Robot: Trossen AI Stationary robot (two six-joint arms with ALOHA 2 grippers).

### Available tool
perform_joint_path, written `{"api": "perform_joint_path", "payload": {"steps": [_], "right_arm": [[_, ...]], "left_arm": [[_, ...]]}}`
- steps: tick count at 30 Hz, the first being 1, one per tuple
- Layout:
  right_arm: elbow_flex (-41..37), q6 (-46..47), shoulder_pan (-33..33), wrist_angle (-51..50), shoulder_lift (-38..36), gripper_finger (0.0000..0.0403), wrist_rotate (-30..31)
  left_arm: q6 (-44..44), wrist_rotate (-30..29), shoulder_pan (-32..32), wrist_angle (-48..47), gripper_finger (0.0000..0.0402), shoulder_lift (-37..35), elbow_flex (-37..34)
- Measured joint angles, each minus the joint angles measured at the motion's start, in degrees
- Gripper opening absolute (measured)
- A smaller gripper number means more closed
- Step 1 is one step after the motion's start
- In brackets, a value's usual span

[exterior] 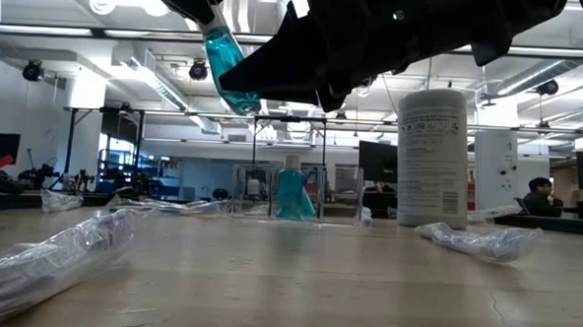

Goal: Pick & Place toothbrushing station
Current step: Put the mouthwash into the transparent organizer

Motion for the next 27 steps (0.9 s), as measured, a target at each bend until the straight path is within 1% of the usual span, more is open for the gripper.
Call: {"api": "perform_joint_path", "payload": {"steps": [4,12,21,27], "right_arm": [[0.07,0.03,0.09,-0.25,0.11,0.0091,-0.14],[-0.17,0.66,0.13,0.00,0.13,0.0093,-0.14],[-0.20,0.64,0.13,0.21,0.11,0.0124,-0.14],[-0.20,0.67,0.13,0.31,0.11,0.0136,-0.14]], "left_arm": [[-0.10,0.00,0.00,1.04,0.0091,-0.05,-1.28],[0.39,0.13,-0.02,1.82,0.0091,-0.05,-1.51],[0.79,0.63,-0.02,1.85,0.0091,-0.05,-1.53],[0.77,0.66,-0.02,1.81,0.0091,-0.05,-1.55]]}}
